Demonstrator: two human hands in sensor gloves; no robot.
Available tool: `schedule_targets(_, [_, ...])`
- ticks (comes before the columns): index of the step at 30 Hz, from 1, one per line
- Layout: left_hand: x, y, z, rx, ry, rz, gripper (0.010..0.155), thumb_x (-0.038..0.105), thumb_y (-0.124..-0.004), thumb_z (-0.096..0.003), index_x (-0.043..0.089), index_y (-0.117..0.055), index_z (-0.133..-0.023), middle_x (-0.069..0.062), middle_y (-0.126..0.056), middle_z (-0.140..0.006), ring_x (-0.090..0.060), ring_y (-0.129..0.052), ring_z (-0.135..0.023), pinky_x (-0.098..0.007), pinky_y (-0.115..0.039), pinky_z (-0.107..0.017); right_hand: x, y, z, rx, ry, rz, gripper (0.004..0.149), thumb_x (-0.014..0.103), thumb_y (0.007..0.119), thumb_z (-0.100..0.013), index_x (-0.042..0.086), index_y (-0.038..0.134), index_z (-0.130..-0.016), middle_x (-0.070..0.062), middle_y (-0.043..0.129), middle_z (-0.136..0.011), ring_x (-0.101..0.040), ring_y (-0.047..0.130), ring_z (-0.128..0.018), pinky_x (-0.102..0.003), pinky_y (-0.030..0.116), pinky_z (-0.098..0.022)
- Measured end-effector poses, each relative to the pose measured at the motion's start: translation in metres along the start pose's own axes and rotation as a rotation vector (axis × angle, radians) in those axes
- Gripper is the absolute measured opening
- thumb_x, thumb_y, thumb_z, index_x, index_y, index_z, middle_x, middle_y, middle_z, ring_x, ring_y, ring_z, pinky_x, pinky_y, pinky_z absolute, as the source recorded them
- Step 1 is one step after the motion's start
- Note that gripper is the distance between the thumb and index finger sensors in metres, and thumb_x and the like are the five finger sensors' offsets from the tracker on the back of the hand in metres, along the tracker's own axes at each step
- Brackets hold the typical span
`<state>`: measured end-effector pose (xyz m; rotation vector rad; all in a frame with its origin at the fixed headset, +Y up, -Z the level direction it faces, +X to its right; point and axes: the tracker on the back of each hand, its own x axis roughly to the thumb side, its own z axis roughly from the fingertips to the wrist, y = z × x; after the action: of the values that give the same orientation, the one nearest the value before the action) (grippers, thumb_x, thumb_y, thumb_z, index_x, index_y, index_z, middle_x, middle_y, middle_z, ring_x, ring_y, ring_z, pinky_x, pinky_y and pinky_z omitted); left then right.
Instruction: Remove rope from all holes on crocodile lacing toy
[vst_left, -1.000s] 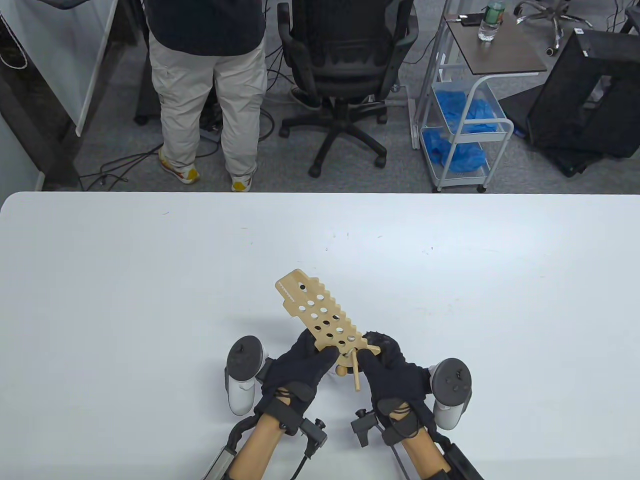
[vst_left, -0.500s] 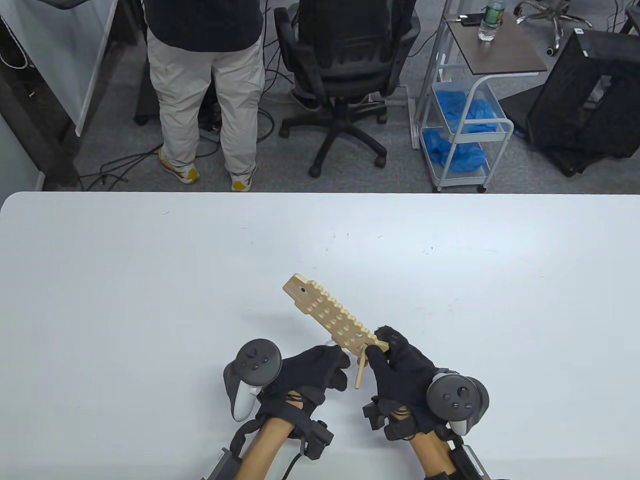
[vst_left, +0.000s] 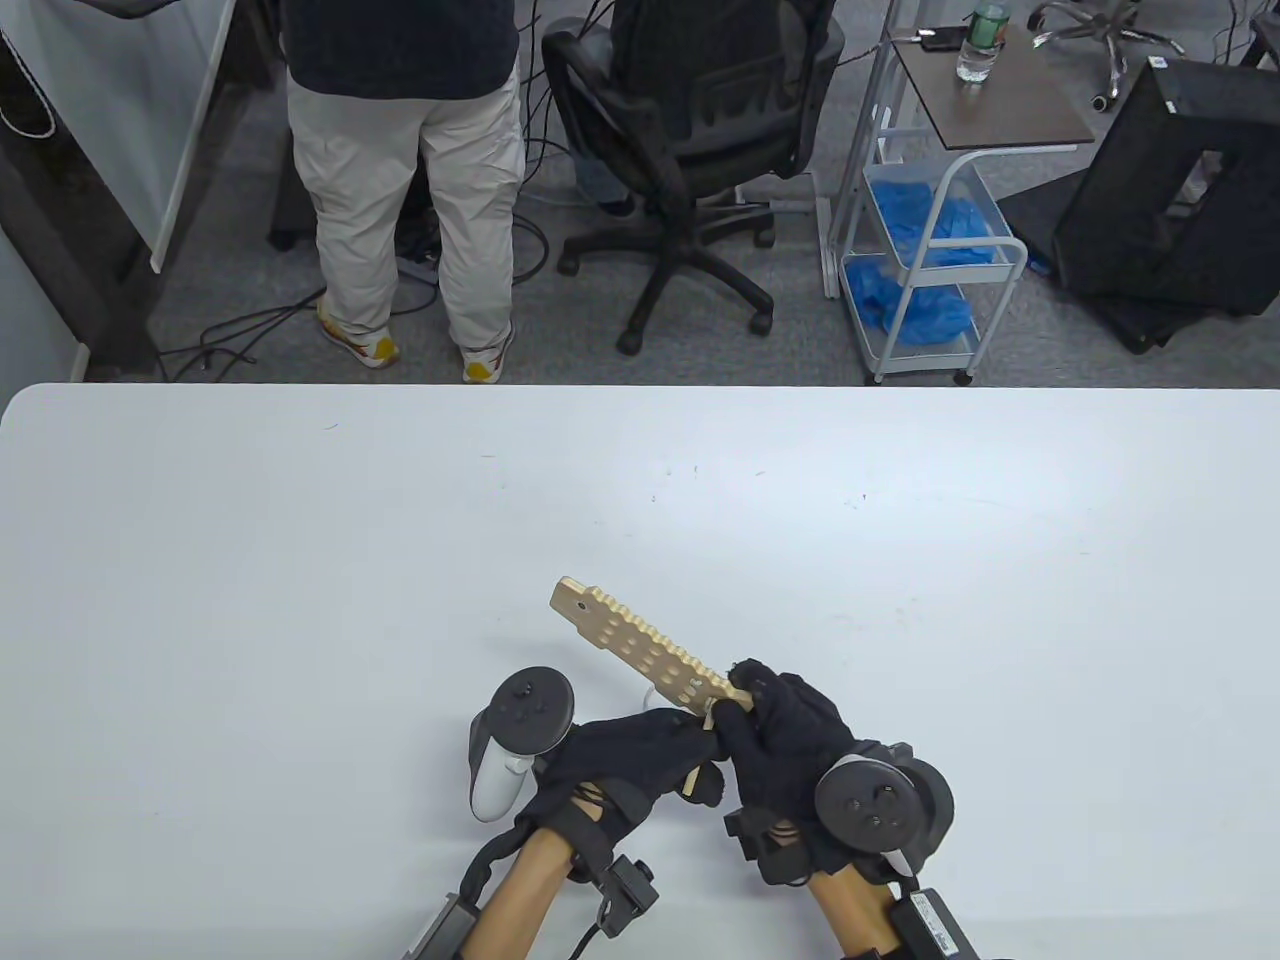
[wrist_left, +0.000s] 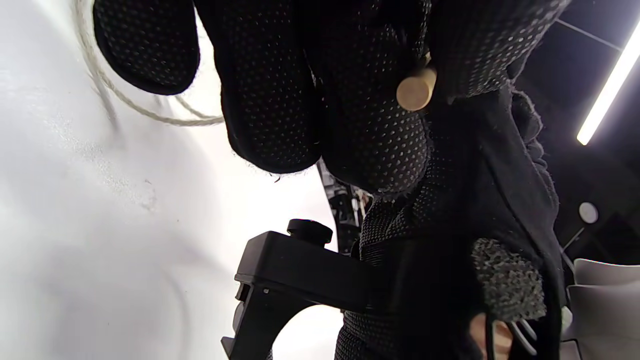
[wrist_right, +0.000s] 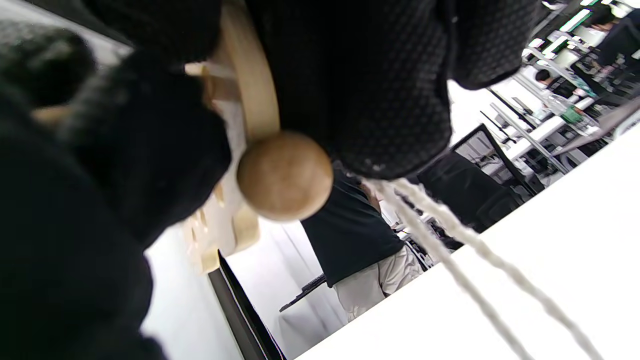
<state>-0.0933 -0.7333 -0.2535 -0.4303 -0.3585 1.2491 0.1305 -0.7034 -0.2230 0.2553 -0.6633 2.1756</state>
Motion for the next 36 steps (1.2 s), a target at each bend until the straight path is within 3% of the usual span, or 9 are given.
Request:
schedule_targets(5, [0.0,-0.001,-0.002,-0.026,-0.037,0.015,0.048,0.053,-0.078,-0.0509,0.025,-0.089,-0.088,0.009,-0.109,-0.059,-0.019,-0.103,-0.062,-0.054,-0.079,-0.059,-0.022,-0.004,-0.001,-0.037,0.174,-0.186,0.047,0.033,0.078,-0.042,0.009,0.068,-0.081,-0.013,0.097,-0.06,-0.035,0.103,-0.043,-0.063,0.074,-0.051])
schedule_targets(12, [0.003,0.006,0.0,0.029,-0.114,0.068,0.058,0.044,-0.078,-0.0514,0.027,-0.068,-0.106,0.01,-0.104,-0.075,-0.015,-0.103,-0.06,-0.052,-0.079,-0.061,-0.059,-0.004,-0.002,-0.067,0.442,-0.547,0.048,0.032,0.078,-0.042,0.005,0.068,-0.08,-0.015,0.097,-0.057,-0.035,0.102,-0.038,-0.063,0.075,-0.048])
schedule_targets(19, [0.001,0.024,0.004,0.118,-0.151,0.101,0.072,0.027,-0.079,-0.0516,0.039,-0.044,-0.114,0.007,-0.095,-0.089,-0.011,-0.102,-0.061,-0.051,-0.078,-0.064,-0.077,-0.008,0.0,-0.12,0.585,-0.63,0.048,0.033,0.078,-0.043,0.004,0.068,-0.08,-0.015,0.098,-0.055,-0.035,0.103,-0.037,-0.062,0.075,-0.047])
schedule_targets(21, [-0.001,0.031,0.004,0.128,-0.132,0.097,0.072,0.025,-0.079,-0.0506,0.04,-0.047,-0.113,0.007,-0.094,-0.087,-0.01,-0.105,-0.061,-0.05,-0.079,-0.063,-0.082,-0.009,0.001,-0.131,0.622,-0.638,0.048,0.033,0.078,-0.043,0.004,0.068,-0.08,-0.015,0.098,-0.055,-0.035,0.103,-0.036,-0.062,0.075,-0.047])
schedule_targets(22, [-0.002,0.034,0.005,0.136,-0.129,0.093,0.068,0.033,-0.076,-0.0509,0.04,-0.048,-0.113,0.007,-0.094,-0.088,-0.01,-0.105,-0.062,-0.05,-0.079,-0.064,-0.084,-0.01,0.002,-0.134,0.641,-0.643,0.048,0.033,0.078,-0.043,0.003,0.068,-0.08,-0.015,0.098,-0.055,-0.035,0.103,-0.036,-0.062,0.075,-0.047])
schedule_targets(24, [-0.005,0.039,0.006,0.184,-0.116,0.076,0.067,0.027,-0.078,-0.0513,0.042,-0.052,-0.111,0.008,-0.093,-0.089,-0.009,-0.105,-0.065,-0.049,-0.079,-0.064,-0.086,-0.011,0.003,-0.149,0.675,-0.656,0.048,0.033,0.078,-0.043,0.004,0.069,-0.08,-0.015,0.098,-0.055,-0.035,0.103,-0.036,-0.062,0.075,-0.047])
schedule_targets(27, [-0.01,0.049,0.01,0.294,-0.109,0.061,0.063,0.029,-0.079,-0.0515,0.043,-0.055,-0.109,0.009,-0.095,-0.089,-0.011,-0.105,-0.068,-0.05,-0.079,-0.064,-0.091,-0.014,0.005,-0.187,0.717,-0.684,0.047,0.033,0.079,-0.043,0.005,0.071,-0.08,-0.017,0.098,-0.055,-0.036,0.103,-0.036,-0.063,0.075,-0.047])
schedule_targets(28, [-0.011,0.053,0.012,0.343,-0.108,0.046,0.056,0.038,-0.075,-0.0525,0.041,-0.06,-0.107,0.009,-0.099,-0.085,-0.012,-0.106,-0.066,-0.05,-0.08,-0.063,-0.093,-0.016,0.005,-0.192,0.727,-0.683,0.047,0.032,0.079,-0.043,0.005,0.072,-0.08,-0.017,0.098,-0.055,-0.036,0.102,-0.036,-0.063,0.075,-0.047])
schedule_targets(36, [-0.025,0.086,0.025,0.56,-0.046,-0.049,0.05,0.039,-0.078,-0.0501,0.037,-0.069,-0.1,0.011,-0.103,-0.084,-0.013,-0.105,-0.07,-0.052,-0.079,-0.063,-0.103,-0.027,0.006,-0.253,0.779,-0.737,0.046,0.033,0.078,-0.044,0.008,0.071,-0.082,-0.016,0.098,-0.058,-0.036,0.102,-0.039,-0.063,0.074,-0.049])
